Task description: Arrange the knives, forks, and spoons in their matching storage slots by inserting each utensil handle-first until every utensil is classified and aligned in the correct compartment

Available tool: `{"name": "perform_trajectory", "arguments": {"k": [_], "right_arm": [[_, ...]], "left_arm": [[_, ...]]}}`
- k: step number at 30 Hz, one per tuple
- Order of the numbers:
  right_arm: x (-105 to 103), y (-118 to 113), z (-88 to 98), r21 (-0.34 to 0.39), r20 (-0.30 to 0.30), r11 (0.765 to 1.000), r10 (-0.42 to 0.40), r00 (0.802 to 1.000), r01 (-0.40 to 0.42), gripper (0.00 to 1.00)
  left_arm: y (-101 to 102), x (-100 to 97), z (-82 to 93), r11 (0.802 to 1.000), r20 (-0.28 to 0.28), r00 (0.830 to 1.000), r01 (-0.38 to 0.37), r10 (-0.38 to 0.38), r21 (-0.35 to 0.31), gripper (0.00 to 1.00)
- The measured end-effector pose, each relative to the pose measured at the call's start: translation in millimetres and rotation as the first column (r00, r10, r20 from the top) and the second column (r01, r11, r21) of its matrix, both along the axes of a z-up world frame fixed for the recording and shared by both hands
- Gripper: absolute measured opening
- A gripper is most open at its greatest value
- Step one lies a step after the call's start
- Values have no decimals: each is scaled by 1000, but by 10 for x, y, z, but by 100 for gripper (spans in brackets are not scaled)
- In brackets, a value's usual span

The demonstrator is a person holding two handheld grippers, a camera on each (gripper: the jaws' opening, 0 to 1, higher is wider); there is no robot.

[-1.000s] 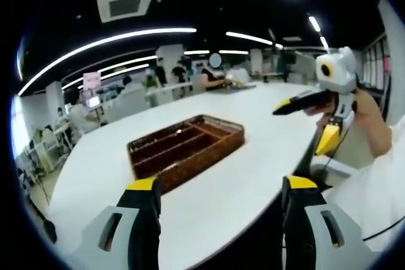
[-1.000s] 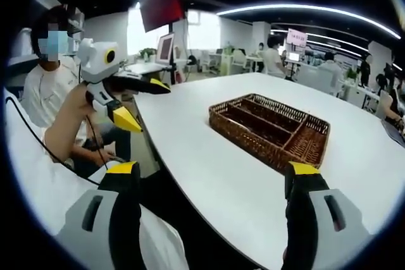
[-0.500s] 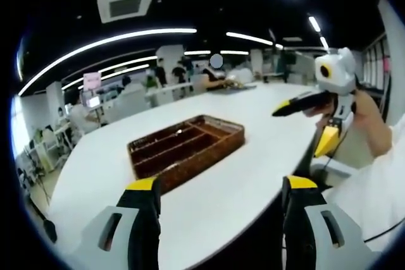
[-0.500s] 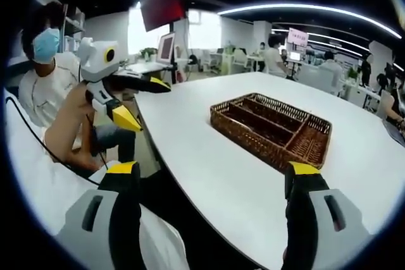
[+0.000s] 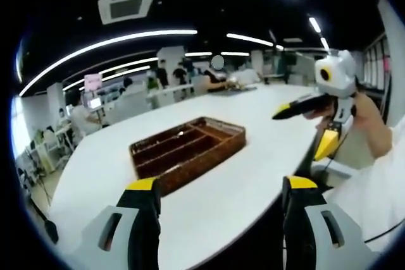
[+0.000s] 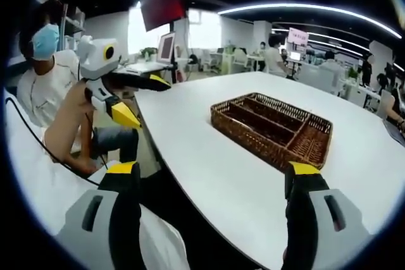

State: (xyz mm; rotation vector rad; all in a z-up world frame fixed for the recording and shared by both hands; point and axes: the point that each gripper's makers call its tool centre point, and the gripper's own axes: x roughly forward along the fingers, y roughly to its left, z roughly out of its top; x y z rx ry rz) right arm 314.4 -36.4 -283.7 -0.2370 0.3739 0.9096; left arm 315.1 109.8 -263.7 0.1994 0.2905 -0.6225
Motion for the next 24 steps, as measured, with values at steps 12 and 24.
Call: {"name": "perform_trajectory", "arguments": {"k": [12,24], "right_arm": [[63,-69,28,9,2,1000,-22,1000,22,98],[118,-113,34,1,4,999,-42,999,42,98]], "left_arm": [[-16,44,-10,1000,-8,1000,-8,8,4,80],[-16,58,17,1000,-7,1000,-12,12,-11,83]]}}
